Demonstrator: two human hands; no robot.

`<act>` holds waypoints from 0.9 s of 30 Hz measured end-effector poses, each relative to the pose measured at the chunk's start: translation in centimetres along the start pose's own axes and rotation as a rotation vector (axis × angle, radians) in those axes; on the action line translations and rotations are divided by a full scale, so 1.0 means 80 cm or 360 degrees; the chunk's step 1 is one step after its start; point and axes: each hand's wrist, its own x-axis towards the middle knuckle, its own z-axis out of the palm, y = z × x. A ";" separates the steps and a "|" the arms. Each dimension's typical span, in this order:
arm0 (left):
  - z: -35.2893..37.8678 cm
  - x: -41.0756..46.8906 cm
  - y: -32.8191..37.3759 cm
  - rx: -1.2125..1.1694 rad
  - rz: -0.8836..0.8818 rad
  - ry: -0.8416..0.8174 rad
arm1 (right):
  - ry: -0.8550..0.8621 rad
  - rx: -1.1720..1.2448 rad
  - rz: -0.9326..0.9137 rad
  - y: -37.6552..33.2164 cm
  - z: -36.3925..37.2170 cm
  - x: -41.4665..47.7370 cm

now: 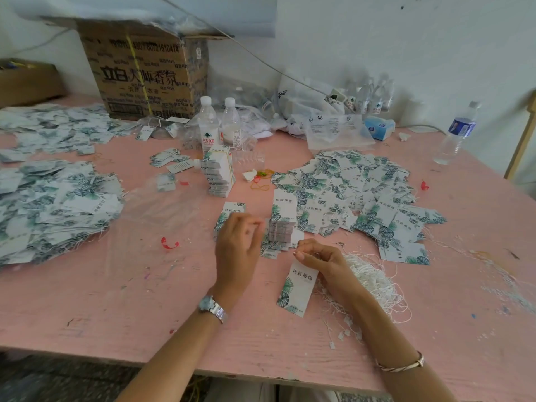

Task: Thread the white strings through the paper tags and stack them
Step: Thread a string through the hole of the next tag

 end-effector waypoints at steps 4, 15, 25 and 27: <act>-0.014 0.038 -0.035 0.0442 -0.0306 -0.0020 | -0.0003 0.0009 -0.0012 0.002 -0.002 -0.001; -0.034 0.066 -0.088 0.0442 -0.1014 -0.0390 | -0.0017 -0.0034 0.0007 0.004 -0.004 0.001; -0.039 0.068 -0.084 0.0141 -0.1173 -0.0245 | -0.0001 -0.0022 0.0032 0.002 -0.003 -0.001; -0.040 0.069 -0.084 0.0055 -0.1194 -0.0235 | -0.0002 -0.0021 0.0019 0.002 -0.002 -0.002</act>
